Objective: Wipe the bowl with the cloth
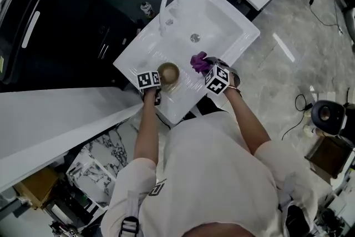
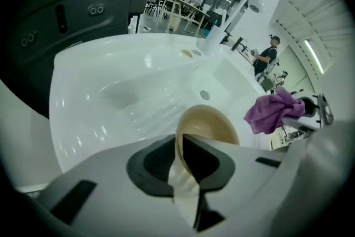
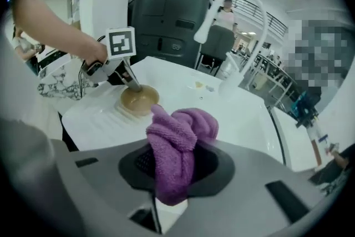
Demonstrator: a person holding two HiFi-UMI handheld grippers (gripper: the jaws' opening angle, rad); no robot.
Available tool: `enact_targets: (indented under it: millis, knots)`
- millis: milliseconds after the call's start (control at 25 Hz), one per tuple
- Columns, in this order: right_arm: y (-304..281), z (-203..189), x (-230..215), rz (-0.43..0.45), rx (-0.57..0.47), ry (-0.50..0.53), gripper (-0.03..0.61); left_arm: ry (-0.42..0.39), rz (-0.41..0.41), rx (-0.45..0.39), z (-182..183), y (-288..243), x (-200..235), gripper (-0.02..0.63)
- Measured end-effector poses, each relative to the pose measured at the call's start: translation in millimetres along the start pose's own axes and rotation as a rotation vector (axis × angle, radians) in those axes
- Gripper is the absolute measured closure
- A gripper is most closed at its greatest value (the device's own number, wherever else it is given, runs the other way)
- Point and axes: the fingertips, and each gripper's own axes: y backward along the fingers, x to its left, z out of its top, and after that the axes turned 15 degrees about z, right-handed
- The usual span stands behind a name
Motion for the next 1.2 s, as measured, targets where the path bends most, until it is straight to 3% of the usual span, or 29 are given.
enact_targets:
  millis: [80,480,680,880,1080,1200]
  knots:
    - [4,-2,-13,-0.009,-0.011,-0.037,0.488,0.025,-0.026,0.000,1,-1,1,0.502]
    - [0,32,-27,-0.004,-0.200,-0.197,0.488,0.069,0.071,-0.201,13,34,18,0.500]
    - [-14,43,-23,0.023,-0.290,-0.313,0.486,0.106,0.019,-0.351,13,63,1,0.500]
    - [-18,53,-17,0.048,-0.352,-0.317,0.486,0.136,0.010,-0.466,9,87,-11,0.543]
    - [-20,55,-12,0.050,-0.388,-0.317,0.488,0.181,0.005,-0.489,-2,93,-9,0.604]
    - [-20,53,-6,0.057,-0.397,-0.320,0.488,0.170,0.012,-0.501,-6,98,-10,0.607]
